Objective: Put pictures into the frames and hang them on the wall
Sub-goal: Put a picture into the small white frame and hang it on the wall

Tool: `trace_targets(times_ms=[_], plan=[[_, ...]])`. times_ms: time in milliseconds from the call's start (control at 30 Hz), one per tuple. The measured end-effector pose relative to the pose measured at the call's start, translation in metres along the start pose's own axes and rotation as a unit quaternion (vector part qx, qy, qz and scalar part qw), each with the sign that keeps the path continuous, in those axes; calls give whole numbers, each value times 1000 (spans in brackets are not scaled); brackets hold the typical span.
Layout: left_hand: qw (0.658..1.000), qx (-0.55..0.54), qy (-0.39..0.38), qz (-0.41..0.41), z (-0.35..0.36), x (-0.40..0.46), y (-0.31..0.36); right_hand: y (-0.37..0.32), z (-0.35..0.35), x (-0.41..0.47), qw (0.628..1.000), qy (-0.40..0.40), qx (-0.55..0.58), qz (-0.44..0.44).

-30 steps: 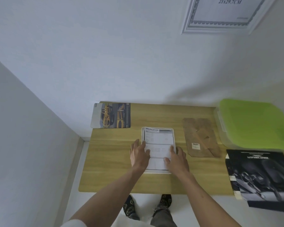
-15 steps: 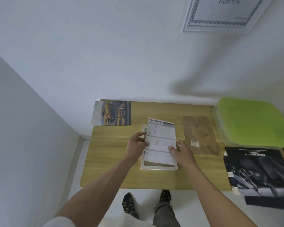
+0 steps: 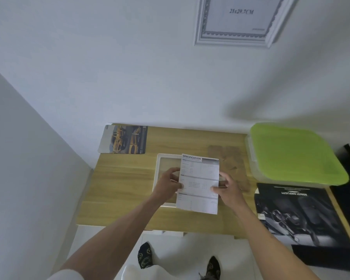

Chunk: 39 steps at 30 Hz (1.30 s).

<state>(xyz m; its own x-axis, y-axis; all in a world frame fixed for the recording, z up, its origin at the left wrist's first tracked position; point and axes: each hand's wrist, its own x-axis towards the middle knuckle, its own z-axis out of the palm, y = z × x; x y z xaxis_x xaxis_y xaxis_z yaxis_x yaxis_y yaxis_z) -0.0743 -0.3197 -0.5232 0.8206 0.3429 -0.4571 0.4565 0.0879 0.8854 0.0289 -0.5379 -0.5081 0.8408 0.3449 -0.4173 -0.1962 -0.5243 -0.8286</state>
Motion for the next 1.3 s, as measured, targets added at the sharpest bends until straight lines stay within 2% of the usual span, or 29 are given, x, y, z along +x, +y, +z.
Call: trace_targets(times_ms=[367,600,800,867,933,1067,1167,1300], plan=[[995,99,-9,-18,168,-18,-5,99,-139,-9,999,-33,-28,17],[986,163,-26,-24,258,-17,-8,140,-214,-20,998,-14,-60,27],[972,234,-18,-11,308,-12,5,155,-246,-12,994,5,-104,32],[968,249,-20,23,317,-12,7,162,-248,-9,988,20,-149,22],[954,295,-28,50,326,-9,3,168,-249,-6,975,34,-218,6],[886,459,-8,67,331,-14,-3,173,-241,-12,931,59,-358,-39],[838,537,-37,94,335,-18,-10,181,-236,-15,908,64,-403,-92],[818,566,-52,90,336,-19,-15,187,-233,-13,891,67,-433,-121]])
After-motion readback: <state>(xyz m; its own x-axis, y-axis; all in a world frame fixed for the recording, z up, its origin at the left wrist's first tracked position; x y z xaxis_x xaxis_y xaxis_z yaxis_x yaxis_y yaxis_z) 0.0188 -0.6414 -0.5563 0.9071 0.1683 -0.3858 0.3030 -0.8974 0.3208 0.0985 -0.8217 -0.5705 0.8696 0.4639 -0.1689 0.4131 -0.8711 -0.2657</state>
